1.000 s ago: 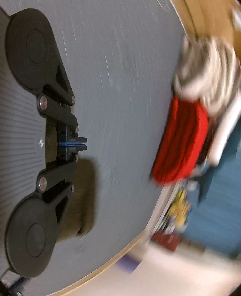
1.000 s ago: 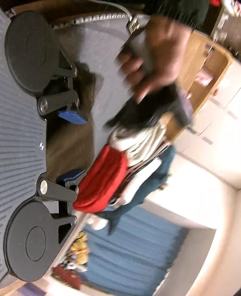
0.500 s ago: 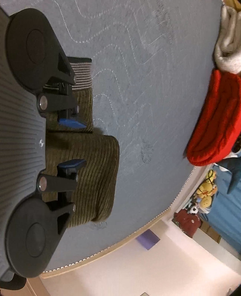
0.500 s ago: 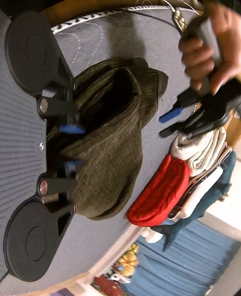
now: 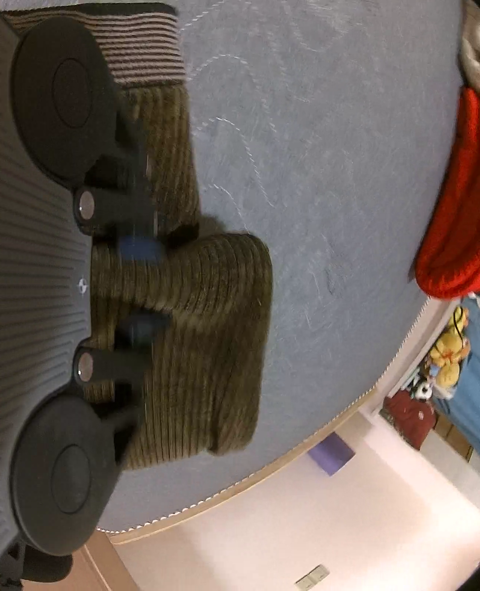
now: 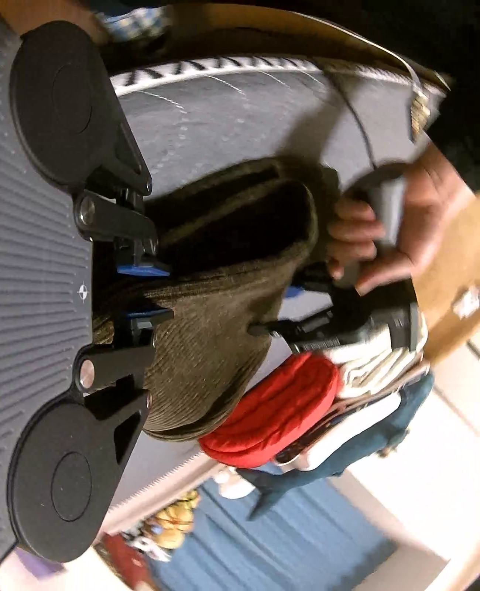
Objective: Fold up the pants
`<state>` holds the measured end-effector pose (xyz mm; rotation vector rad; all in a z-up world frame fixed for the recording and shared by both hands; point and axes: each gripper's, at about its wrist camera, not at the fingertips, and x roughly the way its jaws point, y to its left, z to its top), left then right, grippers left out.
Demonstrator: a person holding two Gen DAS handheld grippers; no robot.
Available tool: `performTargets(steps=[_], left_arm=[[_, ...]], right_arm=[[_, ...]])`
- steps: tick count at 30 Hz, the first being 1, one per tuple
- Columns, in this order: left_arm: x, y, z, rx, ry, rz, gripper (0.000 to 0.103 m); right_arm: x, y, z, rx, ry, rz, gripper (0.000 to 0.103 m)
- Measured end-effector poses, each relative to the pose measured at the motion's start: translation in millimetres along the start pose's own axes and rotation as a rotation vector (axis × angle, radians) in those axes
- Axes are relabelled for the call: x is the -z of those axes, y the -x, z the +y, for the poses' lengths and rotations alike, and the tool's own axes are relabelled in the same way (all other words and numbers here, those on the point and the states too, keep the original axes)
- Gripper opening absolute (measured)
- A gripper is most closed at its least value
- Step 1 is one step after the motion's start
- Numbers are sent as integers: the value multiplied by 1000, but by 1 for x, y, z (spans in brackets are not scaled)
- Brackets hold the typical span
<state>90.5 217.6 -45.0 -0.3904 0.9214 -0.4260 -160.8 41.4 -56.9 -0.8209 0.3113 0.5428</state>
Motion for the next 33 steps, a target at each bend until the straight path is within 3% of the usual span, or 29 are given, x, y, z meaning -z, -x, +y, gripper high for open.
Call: performTargets(steps=[5,8,10,11,12,14,15,18,24,28,30,31,33], left_arm=[[-16,81,-17,-4,-30,-178,16],[-13,122,-3,-133,18,-222,17],[-6,133,14,-231,53,-212,24],[-3,133,21,-282,59,-192,34],[0,131,25,-351,42,-172,35],[3,136,22,-451,-14,-214,35],[4,142,16,-424,-43,-243,35],[10,149,-8,-208,-127,-260,35],[44,102,-88,22,-467,-132,33],[64,78,-112,78,-584,-51,27],[69,69,-112,103,-588,-22,21],[68,67,-108,120,-581,1,19],[72,51,-104,168,-578,104,16]], right_arm=[[-14,6,-16,17,-127,-60,20],[-26,19,-21,4,-184,-159,21],[-32,28,-22,-26,-218,-219,29],[-33,31,-24,-44,-244,-237,36],[-33,33,-28,-66,-278,-249,39],[-32,34,-42,-121,-379,-260,43],[-32,34,-51,-138,-431,-263,43],[-32,30,-85,-150,-592,-223,43],[-32,-12,-187,-259,-956,-11,45],[-27,-68,-221,-258,-1075,102,51],[-17,-105,-224,-280,-1152,166,56],[-10,-126,-224,-305,-1195,202,64],[2,-163,-219,-332,-1270,286,66]])
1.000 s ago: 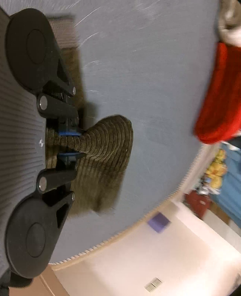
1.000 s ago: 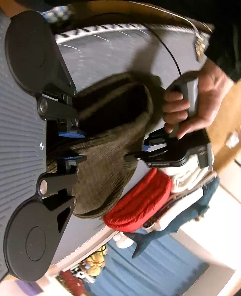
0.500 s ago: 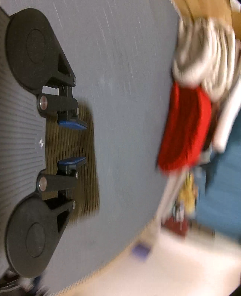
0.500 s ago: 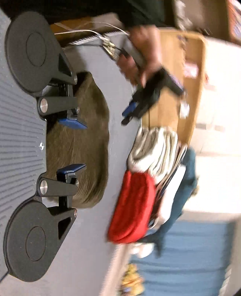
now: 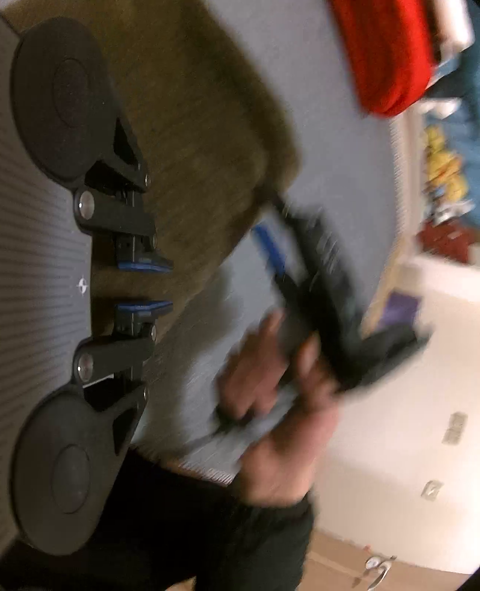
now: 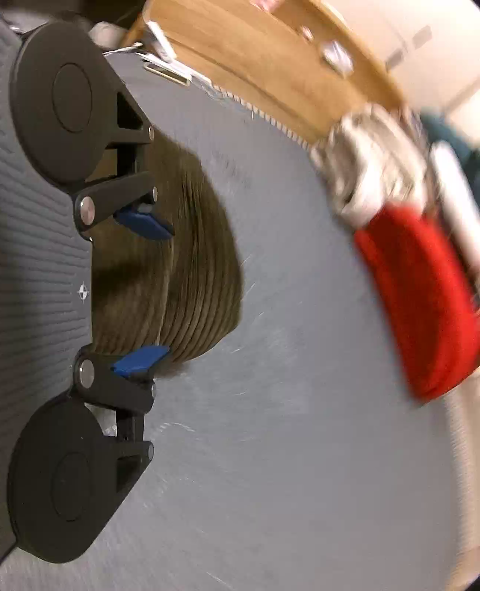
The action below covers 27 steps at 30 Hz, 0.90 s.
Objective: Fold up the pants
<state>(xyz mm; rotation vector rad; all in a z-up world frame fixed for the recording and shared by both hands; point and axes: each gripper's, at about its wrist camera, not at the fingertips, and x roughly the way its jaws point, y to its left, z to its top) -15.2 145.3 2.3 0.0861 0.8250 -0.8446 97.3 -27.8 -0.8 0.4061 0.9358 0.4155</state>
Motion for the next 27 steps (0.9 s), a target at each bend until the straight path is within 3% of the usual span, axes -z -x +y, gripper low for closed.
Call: performTargets(steps=[3,5,10,13,16,19,21,23,25,26,27], left_arm=[[14,-28,-11,34,-96,143,12],[19,-36,-18,36,-153,181,14],[18,-29,-22,24,-170,162,15],[13,6,-9,12,-116,60,19],[6,43,28,-112,18,-74,20],[11,69,75,-270,184,-130,20],[22,65,100,-366,270,-55,19],[37,44,111,-433,269,87,14],[36,45,103,-438,196,95,16],[35,52,102,-431,203,84,19],[36,60,102,-444,229,47,30]], right_arm=[[-6,-38,-14,-21,-105,63,68],[-14,-50,-14,-12,-108,59,56],[-16,-66,-23,67,-151,-34,39],[-16,-68,-30,87,-189,-79,36],[-21,-66,-33,106,-186,-86,36],[-25,-43,-29,181,-114,-128,36],[-27,-24,-27,271,-78,-163,36],[-23,-7,-29,242,-69,-161,37],[-13,6,-25,182,-47,-116,45],[-6,10,-22,149,-35,-85,58],[2,13,-18,112,-21,-51,65]])
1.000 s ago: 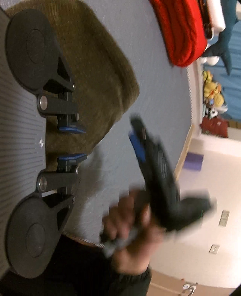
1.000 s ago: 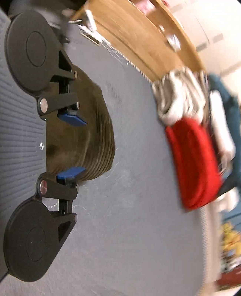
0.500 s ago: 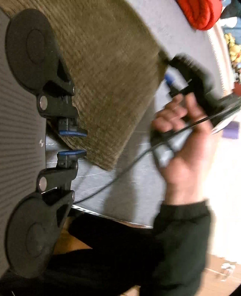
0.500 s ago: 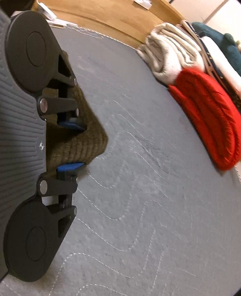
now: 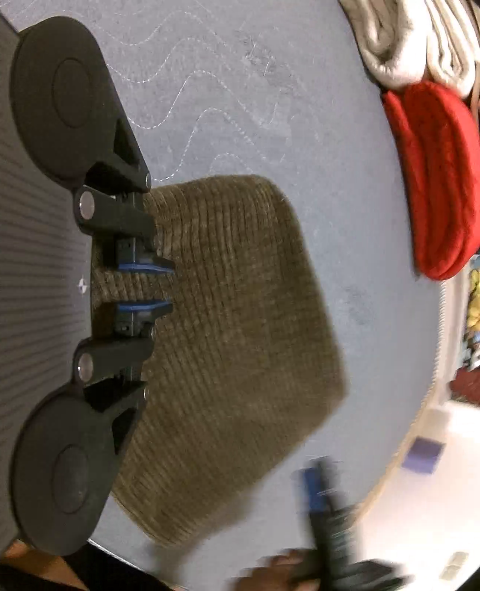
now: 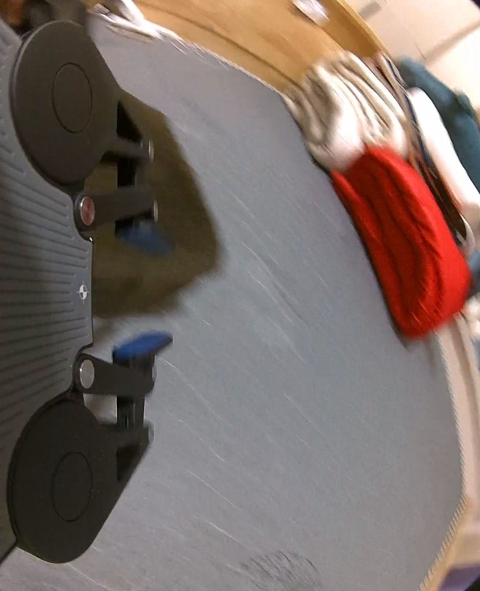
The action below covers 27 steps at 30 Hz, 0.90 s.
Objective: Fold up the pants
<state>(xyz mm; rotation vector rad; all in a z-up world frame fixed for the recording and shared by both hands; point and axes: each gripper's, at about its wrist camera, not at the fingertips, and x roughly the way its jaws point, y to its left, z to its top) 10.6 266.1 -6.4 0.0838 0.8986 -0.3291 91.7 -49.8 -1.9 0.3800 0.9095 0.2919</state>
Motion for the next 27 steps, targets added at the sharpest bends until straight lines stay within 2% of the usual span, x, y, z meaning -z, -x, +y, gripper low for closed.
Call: performTargets(steps=[1,2,3,4,5,8,10,13,15,16,18,20,22,24,27], left_arm=[[3,8,5,-26,33,-41,43],[2,12,10,-60,73,-86,75],[-1,13,19,-93,130,-123,93],[-2,12,27,-106,191,-132,95],[-3,6,37,-100,256,-122,95],[7,-21,65,-10,431,-24,95],[13,-40,73,63,469,41,95],[21,-55,78,185,530,64,94],[20,-69,68,249,560,74,89],[14,-75,66,241,551,74,88],[10,-78,61,228,519,64,80],[4,-72,57,199,493,49,72],[0,-60,49,198,449,6,62],[-9,-56,37,234,424,-48,51],[-31,-50,-6,259,344,-134,44]], right_arm=[[9,3,5,-30,22,33,76],[18,6,10,-52,50,60,83],[28,7,14,-70,84,87,85],[38,6,18,-77,114,111,88],[45,2,20,-73,135,128,88],[56,-14,18,-29,118,157,90],[59,-24,12,-60,54,173,91],[58,-40,7,-117,8,204,91],[60,-45,7,-150,-16,216,92],[60,-47,8,-156,-12,217,90],[59,-47,12,-151,16,208,80],[56,-42,14,-156,29,189,54],[48,-31,12,-205,29,148,42],[39,-17,10,-205,51,93,40],[16,11,-4,-148,69,6,40]])
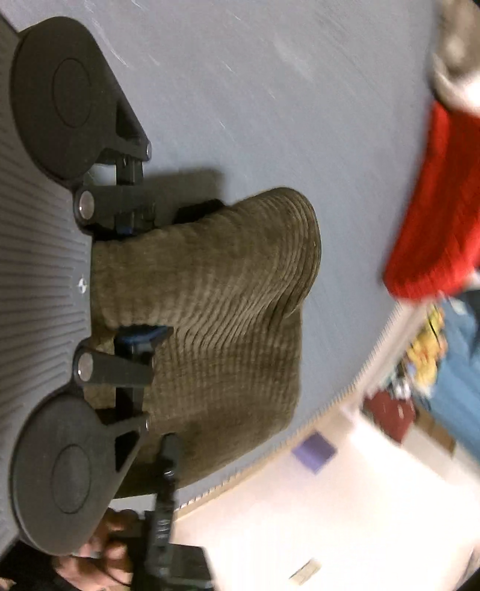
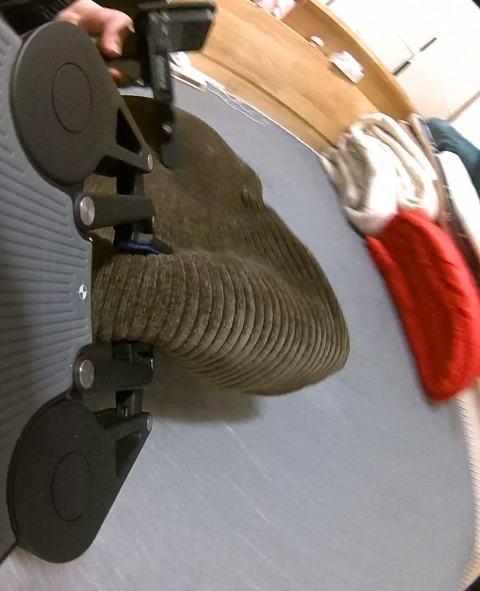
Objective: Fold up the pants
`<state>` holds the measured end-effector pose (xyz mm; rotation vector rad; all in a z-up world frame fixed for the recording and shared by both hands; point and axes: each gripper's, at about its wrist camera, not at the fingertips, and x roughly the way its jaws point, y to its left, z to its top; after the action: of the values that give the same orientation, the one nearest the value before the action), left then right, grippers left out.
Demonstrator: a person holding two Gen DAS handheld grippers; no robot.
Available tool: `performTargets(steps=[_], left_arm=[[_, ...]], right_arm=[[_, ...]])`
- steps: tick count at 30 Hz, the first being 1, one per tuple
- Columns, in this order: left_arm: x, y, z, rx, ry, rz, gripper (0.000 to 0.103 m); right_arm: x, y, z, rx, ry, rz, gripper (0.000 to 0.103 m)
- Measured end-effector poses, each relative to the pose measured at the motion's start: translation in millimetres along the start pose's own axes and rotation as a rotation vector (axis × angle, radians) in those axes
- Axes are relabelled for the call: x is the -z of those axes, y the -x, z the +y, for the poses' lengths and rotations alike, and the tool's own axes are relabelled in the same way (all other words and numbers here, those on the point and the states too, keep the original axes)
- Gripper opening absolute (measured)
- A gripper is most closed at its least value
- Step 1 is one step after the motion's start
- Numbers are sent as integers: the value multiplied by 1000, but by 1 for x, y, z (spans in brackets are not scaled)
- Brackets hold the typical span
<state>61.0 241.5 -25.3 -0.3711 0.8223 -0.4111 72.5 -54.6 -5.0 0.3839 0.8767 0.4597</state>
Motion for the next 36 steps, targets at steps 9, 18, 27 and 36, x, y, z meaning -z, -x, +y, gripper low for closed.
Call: performTargets(steps=[9,18,27,36], left_arm=[[-33,-89,-108,59,-40,-46,45],[-41,-111,-125,-65,-49,-89,39],[-17,-99,-176,50,-344,2,46],[7,-133,-163,-86,-316,200,89]], right_arm=[[-56,88,-78,129,-2,-164,40],[-49,86,-163,281,-119,-201,41],[-40,99,-183,445,-163,-189,58],[6,92,-183,348,-223,74,86]])
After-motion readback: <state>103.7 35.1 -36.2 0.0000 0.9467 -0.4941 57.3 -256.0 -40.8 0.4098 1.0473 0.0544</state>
